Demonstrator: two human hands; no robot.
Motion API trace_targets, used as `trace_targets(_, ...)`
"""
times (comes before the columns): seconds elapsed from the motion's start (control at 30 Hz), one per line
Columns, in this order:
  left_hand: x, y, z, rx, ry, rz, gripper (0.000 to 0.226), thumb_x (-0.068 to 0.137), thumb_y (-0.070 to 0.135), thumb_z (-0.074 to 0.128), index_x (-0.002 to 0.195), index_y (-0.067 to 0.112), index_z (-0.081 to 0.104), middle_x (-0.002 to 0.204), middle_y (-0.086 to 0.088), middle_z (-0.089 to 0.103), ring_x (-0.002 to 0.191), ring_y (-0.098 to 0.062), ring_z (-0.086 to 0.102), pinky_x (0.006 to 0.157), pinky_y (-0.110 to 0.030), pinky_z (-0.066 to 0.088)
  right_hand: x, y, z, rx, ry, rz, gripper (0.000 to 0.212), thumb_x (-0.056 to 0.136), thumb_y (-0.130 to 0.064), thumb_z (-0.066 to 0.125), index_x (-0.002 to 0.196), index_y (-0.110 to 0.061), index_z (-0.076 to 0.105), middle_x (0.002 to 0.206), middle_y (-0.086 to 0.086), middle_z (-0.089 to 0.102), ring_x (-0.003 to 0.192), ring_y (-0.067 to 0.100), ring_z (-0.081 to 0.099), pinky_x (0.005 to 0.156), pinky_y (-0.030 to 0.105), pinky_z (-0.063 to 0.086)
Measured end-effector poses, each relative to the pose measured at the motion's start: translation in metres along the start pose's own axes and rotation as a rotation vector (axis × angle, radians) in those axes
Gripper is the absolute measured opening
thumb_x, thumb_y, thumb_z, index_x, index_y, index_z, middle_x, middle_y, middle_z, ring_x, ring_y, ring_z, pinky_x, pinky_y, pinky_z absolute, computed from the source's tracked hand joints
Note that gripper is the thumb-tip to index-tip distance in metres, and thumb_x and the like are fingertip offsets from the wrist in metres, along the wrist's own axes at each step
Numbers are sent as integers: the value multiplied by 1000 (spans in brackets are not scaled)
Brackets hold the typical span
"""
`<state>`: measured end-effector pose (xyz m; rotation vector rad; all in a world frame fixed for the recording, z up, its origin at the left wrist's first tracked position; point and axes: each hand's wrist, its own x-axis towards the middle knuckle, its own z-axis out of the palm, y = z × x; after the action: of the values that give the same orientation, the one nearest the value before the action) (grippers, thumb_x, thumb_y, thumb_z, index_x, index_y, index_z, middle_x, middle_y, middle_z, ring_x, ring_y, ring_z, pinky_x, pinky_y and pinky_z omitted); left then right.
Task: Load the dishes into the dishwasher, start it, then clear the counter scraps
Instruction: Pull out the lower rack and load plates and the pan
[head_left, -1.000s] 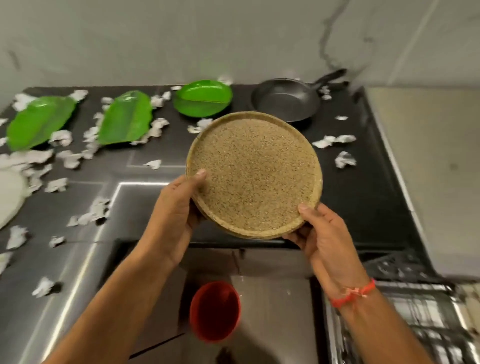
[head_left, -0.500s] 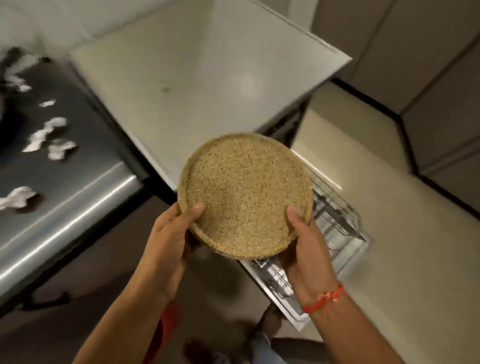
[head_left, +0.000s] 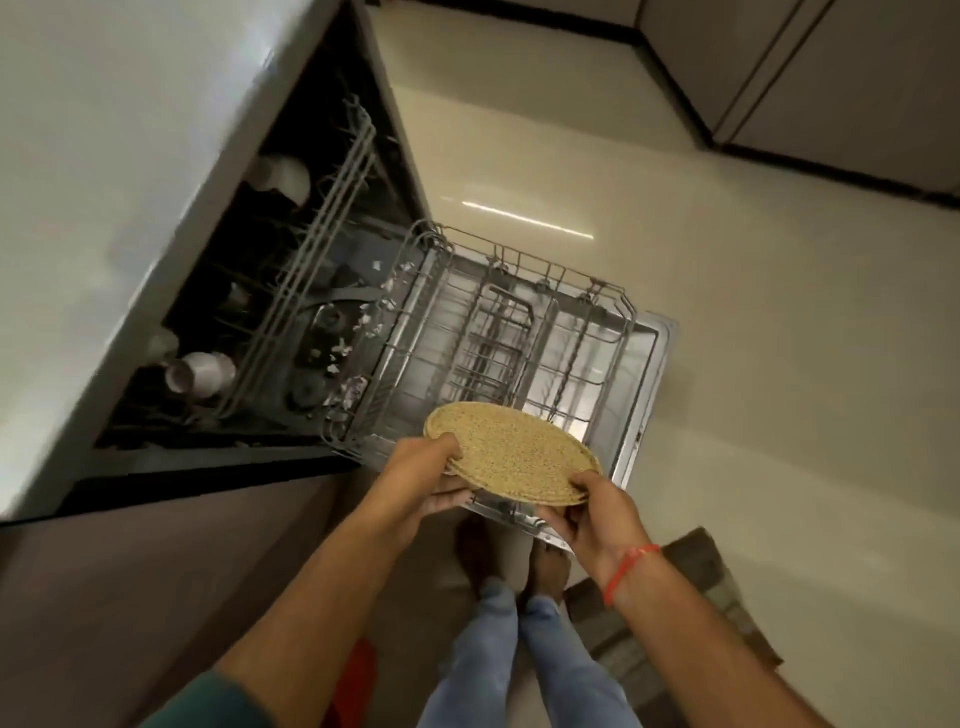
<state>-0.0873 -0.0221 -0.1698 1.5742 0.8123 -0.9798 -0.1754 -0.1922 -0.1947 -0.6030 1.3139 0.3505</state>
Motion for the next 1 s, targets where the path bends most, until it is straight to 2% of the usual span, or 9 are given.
trace_targets(0.1, 48, -7, 16, 57, 18, -68, 8, 96, 8, 55, 100, 8, 62, 82, -5, 73, 71, -14, 73, 59, -28, 59, 39, 3, -9, 19, 46, 19, 11, 103, -7, 44, 101, -8, 55, 88, 12, 65, 80, 22, 66, 60, 35, 62)
trace_targets(0.2, 87, -16, 25, 111, 31, -103, 4, 97, 9, 56, 97, 10, 60, 83, -6, 71, 69, -13, 70, 52, -23, 56, 73, 8, -11, 2, 80, 15, 13, 103, -6, 44, 113, -5, 53, 89, 14, 65, 78, 24, 67, 58, 33, 62)
trace_targets(0.33, 127, -30, 24, 174, 67, -120, 8, 97, 12, 61, 104, 8, 61, 85, -9, 76, 62, -12, 74, 47, -21, 54, 104, 15, -9, -20, 89, 8, 21, 101, -3, 43, 121, -1, 49, 88, 16, 65, 72, 26, 67, 53, 30, 61)
trace_targets(0.4, 143, -36, 22, 217, 81, -109, 11, 98, 12, 62, 107, 6, 62, 90, -11, 76, 61, -10, 74, 48, -21, 56, 117, 16, -8, -36, 100, 11, 20, 101, -3, 45, 121, 0, 48, 92, 18, 66, 73, 27, 69, 50, 28, 61)
trace_targets(0.53, 169, -46, 22, 294, 113, -86, 11, 98, 14, 63, 106, 6, 65, 77, -5, 71, 51, -4, 67, 46, -18, 55, 142, 20, -8, -60, 118, 13, 14, 101, -1, 46, 114, 3, 50, 91, 20, 67, 72, 28, 70, 48, 27, 60)
trace_targets(0.63, 188, -50, 22, 341, 133, -65, 15, 96, 14, 62, 105, 4, 68, 71, -3, 69, 49, -5, 62, 43, -19, 51, 156, 24, -5, -51, 114, 22, 10, 101, 0, 45, 107, 4, 52, 98, 28, 70, 67, 27, 73, 48, 25, 59)
trace_targets(0.8, 205, -48, 22, 447, 97, -19, 15, 96, 10, 56, 101, 2, 68, 66, -8, 63, 38, -8, 46, 37, -18, 39, 173, 28, -3, -54, 167, -2, 21, 99, -1, 46, 117, 3, 55, 84, 22, 73, 62, 24, 75, 48, 25, 59)
trace_targets(0.87, 210, -47, 20, 487, 83, -7, 14, 95, 10, 57, 98, 4, 69, 61, -5, 61, 38, -8, 45, 38, -20, 37, 176, 28, -3, -46, 172, -2, 24, 100, -4, 49, 120, 5, 56, 86, 22, 73, 59, 22, 74, 44, 23, 57)
trace_targets(1.0, 215, -46, 18, 527, 71, 61, 12, 95, 9, 58, 94, 4, 69, 64, -3, 60, 46, -9, 49, 41, -21, 39, 175, 27, -3, -38, 182, -21, 26, 101, -7, 50, 124, 4, 57, 93, 21, 73, 60, 19, 75, 42, 20, 54)
